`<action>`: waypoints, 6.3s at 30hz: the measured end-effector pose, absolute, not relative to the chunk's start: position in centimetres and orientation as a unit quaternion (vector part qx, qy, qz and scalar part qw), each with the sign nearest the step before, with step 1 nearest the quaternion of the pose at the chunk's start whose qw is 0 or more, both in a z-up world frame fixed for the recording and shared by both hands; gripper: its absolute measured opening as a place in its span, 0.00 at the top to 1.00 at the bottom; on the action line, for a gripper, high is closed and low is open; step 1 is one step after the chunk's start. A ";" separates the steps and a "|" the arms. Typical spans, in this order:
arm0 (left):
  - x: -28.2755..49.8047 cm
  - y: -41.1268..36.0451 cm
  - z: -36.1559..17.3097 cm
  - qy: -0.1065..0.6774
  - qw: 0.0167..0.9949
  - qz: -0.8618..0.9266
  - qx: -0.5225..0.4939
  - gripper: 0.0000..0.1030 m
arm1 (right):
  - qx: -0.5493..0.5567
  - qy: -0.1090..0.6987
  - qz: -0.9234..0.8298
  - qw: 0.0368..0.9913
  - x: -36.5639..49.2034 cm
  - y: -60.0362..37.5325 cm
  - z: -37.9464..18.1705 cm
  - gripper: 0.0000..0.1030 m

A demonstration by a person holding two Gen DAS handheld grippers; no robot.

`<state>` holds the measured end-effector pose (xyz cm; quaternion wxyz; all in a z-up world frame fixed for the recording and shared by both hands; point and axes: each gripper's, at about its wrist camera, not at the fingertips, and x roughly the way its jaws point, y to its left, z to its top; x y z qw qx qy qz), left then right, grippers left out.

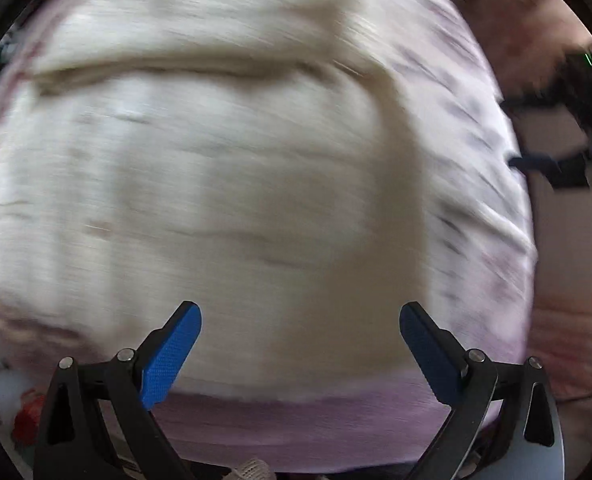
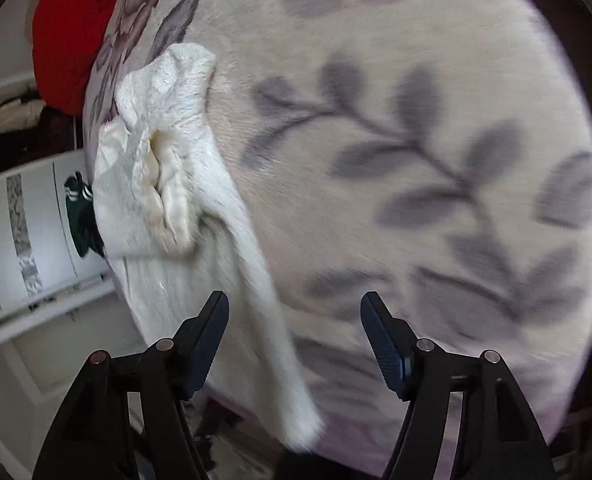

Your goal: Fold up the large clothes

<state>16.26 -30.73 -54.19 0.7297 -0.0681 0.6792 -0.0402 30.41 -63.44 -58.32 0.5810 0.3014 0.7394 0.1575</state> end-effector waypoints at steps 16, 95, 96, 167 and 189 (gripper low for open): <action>14.9 -29.9 -50.3 0.606 0.793 0.002 -0.060 0.90 | 0.306 0.692 0.319 0.571 44.3 -53.4 -62.4 0.01; 39.8 16.5 -56.0 0.505 0.731 -0.034 -0.458 0.77 | 0.220 0.648 0.230 0.692 51.7 -20.6 -49.6 0.49; 40.2 16.5 -56.8 0.515 0.726 -0.023 -0.456 0.77 | 0.197 0.646 0.265 0.688 52.0 -17.6 -49.2 0.52; 41.9 14.2 -60.8 0.528 0.714 0.011 -0.459 0.81 | 0.210 0.696 0.210 0.654 49.7 -29.7 -54.9 0.36; 37.9 8.6 -49.7 0.530 0.794 0.041 -0.296 0.81 | 0.033 0.711 0.311 0.630 46.3 -19.6 -51.0 0.43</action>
